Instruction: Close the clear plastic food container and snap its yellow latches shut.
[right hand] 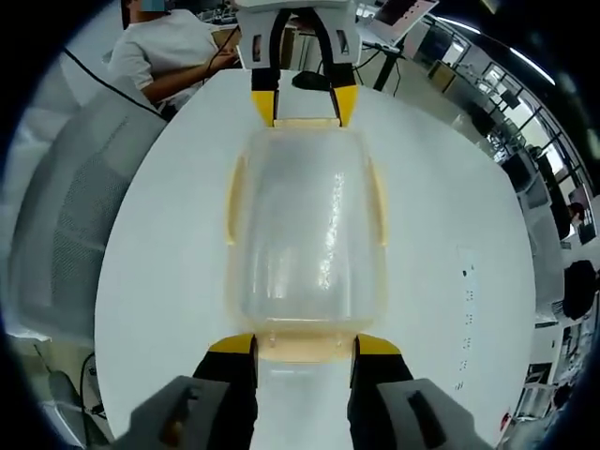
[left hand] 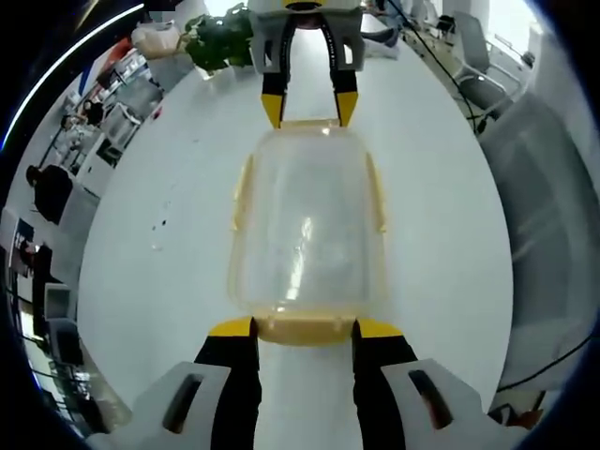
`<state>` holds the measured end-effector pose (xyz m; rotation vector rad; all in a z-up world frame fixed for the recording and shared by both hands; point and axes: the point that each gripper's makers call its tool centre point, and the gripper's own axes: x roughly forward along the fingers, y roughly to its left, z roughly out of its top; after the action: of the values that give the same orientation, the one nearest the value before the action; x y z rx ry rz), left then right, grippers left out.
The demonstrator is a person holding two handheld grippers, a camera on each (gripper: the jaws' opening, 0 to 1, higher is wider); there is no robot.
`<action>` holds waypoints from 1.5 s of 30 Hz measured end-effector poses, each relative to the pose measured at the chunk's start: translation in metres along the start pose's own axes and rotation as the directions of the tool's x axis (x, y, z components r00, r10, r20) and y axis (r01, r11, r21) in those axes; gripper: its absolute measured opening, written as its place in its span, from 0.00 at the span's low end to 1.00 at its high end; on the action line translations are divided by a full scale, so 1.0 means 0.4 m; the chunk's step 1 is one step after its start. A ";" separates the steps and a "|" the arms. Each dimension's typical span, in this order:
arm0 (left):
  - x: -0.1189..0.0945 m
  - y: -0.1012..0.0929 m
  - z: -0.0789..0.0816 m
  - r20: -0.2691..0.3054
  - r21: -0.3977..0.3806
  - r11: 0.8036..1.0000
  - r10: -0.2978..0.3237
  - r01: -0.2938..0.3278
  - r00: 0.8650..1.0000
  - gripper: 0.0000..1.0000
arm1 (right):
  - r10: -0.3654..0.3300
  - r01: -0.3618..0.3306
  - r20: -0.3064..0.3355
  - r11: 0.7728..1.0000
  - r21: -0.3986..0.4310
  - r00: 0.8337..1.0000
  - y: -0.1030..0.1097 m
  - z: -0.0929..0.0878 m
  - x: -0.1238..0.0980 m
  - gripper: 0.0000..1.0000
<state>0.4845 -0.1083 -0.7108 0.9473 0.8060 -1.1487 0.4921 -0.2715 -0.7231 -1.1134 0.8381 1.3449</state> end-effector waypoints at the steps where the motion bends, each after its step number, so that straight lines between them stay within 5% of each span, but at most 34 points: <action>1: 0.001 0.000 0.001 -0.001 -0.001 1.000 0.000 0.000 1.000 0.36 | 0.000 0.000 0.002 1.000 -0.001 1.000 -0.001 -0.002 -0.001 0.35; 27: 0.053 0.009 0.088 0.016 -0.024 0.999 -0.026 0.026 1.000 0.36 | 0.041 -0.041 -0.017 0.999 0.012 0.999 -0.021 -0.106 -0.002 0.35; 45: 0.085 0.007 0.066 -0.006 -0.059 0.997 -0.058 0.057 0.998 0.36 | 0.092 -0.092 -0.023 0.996 0.003 0.995 -0.029 -0.108 0.029 0.35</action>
<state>0.4962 -0.1447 -0.7304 0.8855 0.8735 -1.1658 0.5105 -0.3075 -0.7453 -1.1018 0.9167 1.4098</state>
